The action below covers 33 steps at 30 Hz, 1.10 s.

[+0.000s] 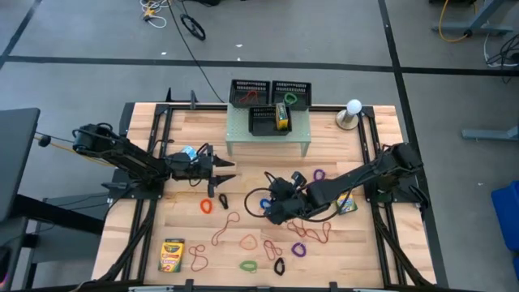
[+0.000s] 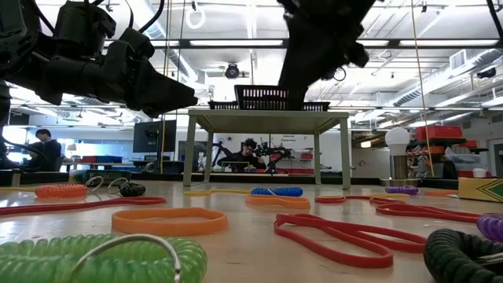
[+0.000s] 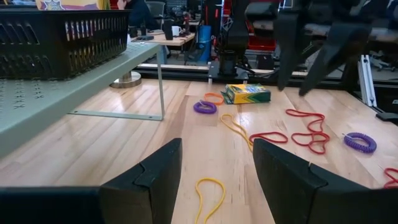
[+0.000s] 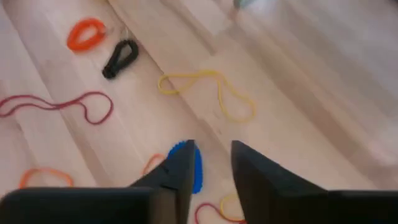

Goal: Pick & Place Office Desk Supplies
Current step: Put the violet spiral keychain the top right black bin

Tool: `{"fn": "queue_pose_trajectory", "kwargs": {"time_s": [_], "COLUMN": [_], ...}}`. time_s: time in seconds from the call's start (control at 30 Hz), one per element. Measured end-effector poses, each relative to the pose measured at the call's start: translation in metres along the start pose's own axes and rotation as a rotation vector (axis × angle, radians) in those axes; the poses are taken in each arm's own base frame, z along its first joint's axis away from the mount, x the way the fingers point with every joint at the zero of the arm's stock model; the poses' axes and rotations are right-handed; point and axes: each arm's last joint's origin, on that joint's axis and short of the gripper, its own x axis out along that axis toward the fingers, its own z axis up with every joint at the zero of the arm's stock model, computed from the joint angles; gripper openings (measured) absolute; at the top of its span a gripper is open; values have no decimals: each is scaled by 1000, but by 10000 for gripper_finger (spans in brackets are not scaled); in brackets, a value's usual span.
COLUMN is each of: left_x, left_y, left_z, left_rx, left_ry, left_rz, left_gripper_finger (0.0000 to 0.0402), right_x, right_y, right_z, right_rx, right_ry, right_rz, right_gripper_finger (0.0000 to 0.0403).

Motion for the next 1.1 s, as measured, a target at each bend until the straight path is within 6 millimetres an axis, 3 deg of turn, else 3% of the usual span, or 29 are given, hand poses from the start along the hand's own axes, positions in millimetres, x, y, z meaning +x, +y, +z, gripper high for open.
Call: {"fn": "queue_pose_trajectory", "kwargs": {"time_s": [0.17,0.33,0.57,0.7,0.87,1.1], "left_x": [0,0,0,0,0,0], "left_y": [0,0,0,0,0,0], "left_z": [0,0,0,0,0,-1], "left_rx": [-1,0,-1,-1,0,2], "left_ry": [-3,-2,-3,-3,0,11], "left_rz": [0,0,0,0,1,1], "left_gripper_finger": [205,205,205,205,205,205], "right_x": [20,40,37,49,62,61], "right_y": [12,21,23,26,31,30], "right_z": [-7,-19,-27,-39,-47,-45], "right_rx": [-18,-45,-24,-48,-51,-61], "right_ry": [27,144,262,307,314,299], "right_rz": [41,114,167,138,127,110], "right_gripper_finger": [180,202,204,204,203,185]}}
